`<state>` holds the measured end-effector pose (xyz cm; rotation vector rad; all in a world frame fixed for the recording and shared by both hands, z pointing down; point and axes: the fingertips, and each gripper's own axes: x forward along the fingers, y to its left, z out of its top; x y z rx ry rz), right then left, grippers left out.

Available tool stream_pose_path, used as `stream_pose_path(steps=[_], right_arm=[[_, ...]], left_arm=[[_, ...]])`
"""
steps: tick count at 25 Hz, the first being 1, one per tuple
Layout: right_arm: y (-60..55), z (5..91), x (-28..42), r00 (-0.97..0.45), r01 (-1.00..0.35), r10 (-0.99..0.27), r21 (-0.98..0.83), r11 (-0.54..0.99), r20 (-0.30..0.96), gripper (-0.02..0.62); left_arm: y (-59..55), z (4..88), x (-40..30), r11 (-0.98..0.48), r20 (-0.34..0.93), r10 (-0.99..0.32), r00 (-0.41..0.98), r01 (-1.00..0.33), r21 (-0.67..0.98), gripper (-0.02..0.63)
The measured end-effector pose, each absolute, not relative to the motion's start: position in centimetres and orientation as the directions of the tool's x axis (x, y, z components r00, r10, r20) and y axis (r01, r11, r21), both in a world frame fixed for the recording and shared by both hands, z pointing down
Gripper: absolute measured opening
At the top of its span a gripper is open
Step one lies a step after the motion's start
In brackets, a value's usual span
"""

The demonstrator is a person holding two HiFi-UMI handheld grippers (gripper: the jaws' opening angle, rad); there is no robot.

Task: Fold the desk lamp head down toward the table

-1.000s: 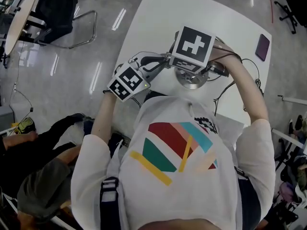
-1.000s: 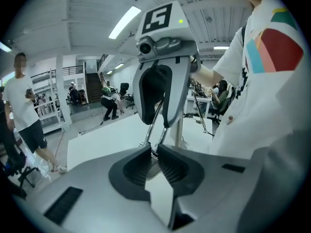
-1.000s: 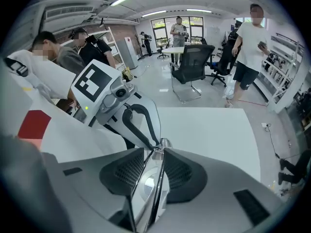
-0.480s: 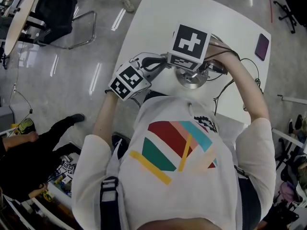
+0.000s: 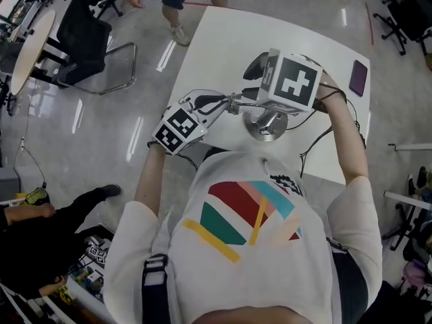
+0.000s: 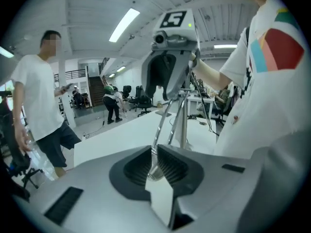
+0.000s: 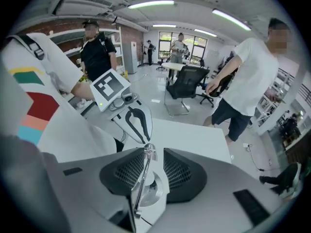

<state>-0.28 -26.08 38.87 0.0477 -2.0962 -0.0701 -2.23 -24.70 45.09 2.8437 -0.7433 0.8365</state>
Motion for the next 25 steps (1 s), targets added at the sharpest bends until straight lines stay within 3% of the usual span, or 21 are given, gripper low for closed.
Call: stream_pose_path(steps=[3, 6, 10, 14, 17, 22, 25], right_arm=[[-26.9, 36.7, 1.6, -0.596, -0.090, -0.116, 0.077, 0.993, 0.794, 0.130], [-28.6, 35.1, 3.8, -0.661, -0.226, -0.248, 0.127, 0.966, 0.708, 0.130], [-30.0, 31.3, 6.2, -0.753, -0.474, -0.485, 0.144, 0.868, 0.445, 0.130], [-30.5, 28.6, 10.6, -0.671, -0.729, -0.729, 0.061, 0.682, 0.138, 0.130], [-29.7, 28.2, 13.5, -0.569, -0.821, -0.822, -0.032, 0.570, -0.026, 0.130], [-29.0, 30.0, 16.0, -0.476, -0.856, -0.875, -0.180, 0.484, -0.087, 0.130], [-29.0, 30.1, 17.2, -0.423, -0.888, -0.903, -0.166, 0.429, -0.072, 0.130]], left_arm=[[-25.7, 42.4, -2.8, -0.851, 0.451, -0.485, 0.750, -0.524, -0.044, 0.067], [-27.4, 39.6, -2.1, -0.814, 0.386, -0.571, 0.724, -0.562, -0.150, 0.067], [-29.2, 34.7, -0.3, -0.755, 0.194, -0.655, 0.730, -0.640, -0.142, 0.067], [-31.5, 30.6, 1.2, -0.630, -0.009, -0.777, 0.630, -0.777, -0.009, 0.066], [-32.6, 28.6, 1.6, -0.561, -0.109, -0.828, 0.550, -0.812, 0.159, 0.066], [-32.7, 28.0, 2.8, -0.538, -0.159, -0.841, 0.517, -0.829, 0.151, 0.066], [-32.4, 28.1, 3.9, -0.560, -0.154, -0.825, 0.543, -0.822, 0.105, 0.066]])
